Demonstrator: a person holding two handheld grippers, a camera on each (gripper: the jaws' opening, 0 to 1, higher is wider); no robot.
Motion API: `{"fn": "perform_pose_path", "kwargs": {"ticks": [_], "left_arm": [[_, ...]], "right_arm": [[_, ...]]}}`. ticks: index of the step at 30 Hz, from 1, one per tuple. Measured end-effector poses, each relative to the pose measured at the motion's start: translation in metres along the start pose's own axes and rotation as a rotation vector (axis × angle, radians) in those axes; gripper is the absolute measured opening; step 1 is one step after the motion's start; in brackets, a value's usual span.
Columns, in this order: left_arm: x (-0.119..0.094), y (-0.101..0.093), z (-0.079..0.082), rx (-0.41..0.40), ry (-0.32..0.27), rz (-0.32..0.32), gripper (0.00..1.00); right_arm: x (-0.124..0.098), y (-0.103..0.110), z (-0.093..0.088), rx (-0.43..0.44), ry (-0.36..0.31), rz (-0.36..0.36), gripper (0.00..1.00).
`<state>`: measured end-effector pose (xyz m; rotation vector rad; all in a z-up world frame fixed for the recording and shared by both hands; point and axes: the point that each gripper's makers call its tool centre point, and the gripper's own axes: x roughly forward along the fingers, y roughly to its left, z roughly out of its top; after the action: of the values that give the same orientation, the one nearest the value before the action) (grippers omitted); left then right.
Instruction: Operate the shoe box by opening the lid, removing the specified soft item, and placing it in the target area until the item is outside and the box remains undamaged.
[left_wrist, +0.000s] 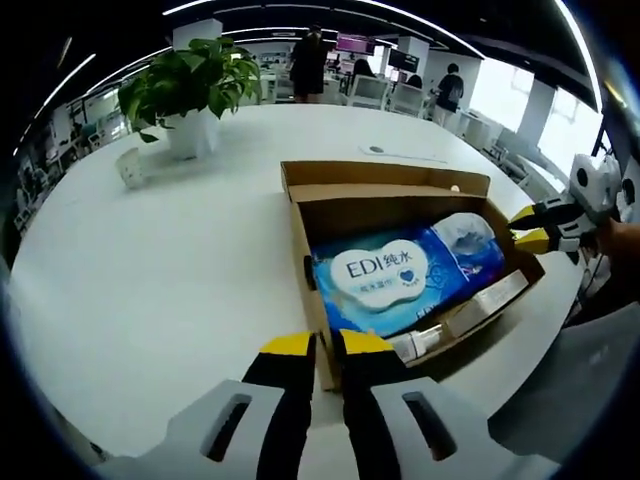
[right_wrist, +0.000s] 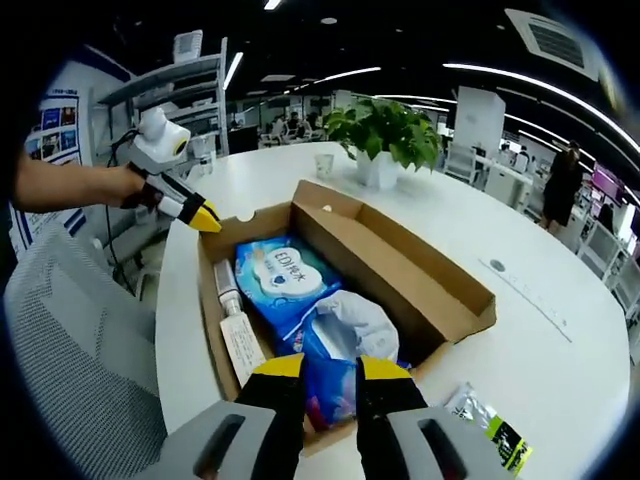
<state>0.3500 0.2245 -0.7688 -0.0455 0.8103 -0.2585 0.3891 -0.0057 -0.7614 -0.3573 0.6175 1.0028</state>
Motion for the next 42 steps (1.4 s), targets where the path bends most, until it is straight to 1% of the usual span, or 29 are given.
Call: {"fn": "perform_pose_path", "kwargs": {"ticks": [5,11,18,25,29,33,35,37,40,42], "left_arm": [[0.000,0.001,0.000,0.002,-0.008,0.010,0.05],[0.000,0.000,0.000,0.030,-0.016,0.029,0.04],[-0.001,0.001,0.000,0.017,-0.024,0.039,0.04],[-0.001,0.002,0.000,0.006,-0.025,0.042,0.03],[-0.001,0.002,0.000,0.005,-0.024,0.044,0.03],[-0.001,0.002,0.000,0.007,-0.024,0.045,0.03],[-0.001,0.002,0.000,0.006,-0.025,0.045,0.03],[-0.001,0.002,0.000,0.005,-0.026,0.045,0.03],[-0.001,0.002,0.000,0.003,-0.026,0.044,0.03],[-0.001,0.003,0.000,0.001,-0.026,0.043,0.03]], "right_arm": [[0.010,0.009,0.004,0.014,0.007,0.025,0.16],[0.025,0.023,0.010,0.030,0.010,0.054,0.15],[0.042,0.034,0.010,0.067,0.038,0.075,0.15],[0.058,0.032,0.005,0.119,0.086,0.049,0.16],[0.064,0.031,0.004,0.146,0.101,0.044,0.16],[0.071,0.035,0.002,0.190,0.119,0.060,0.16],[0.075,0.035,0.000,0.194,0.134,0.053,0.16],[0.078,0.034,0.000,0.206,0.140,0.046,0.15],[0.083,0.034,0.001,0.248,0.146,0.046,0.16],[0.085,0.034,0.002,0.253,0.146,0.044,0.16]]}}
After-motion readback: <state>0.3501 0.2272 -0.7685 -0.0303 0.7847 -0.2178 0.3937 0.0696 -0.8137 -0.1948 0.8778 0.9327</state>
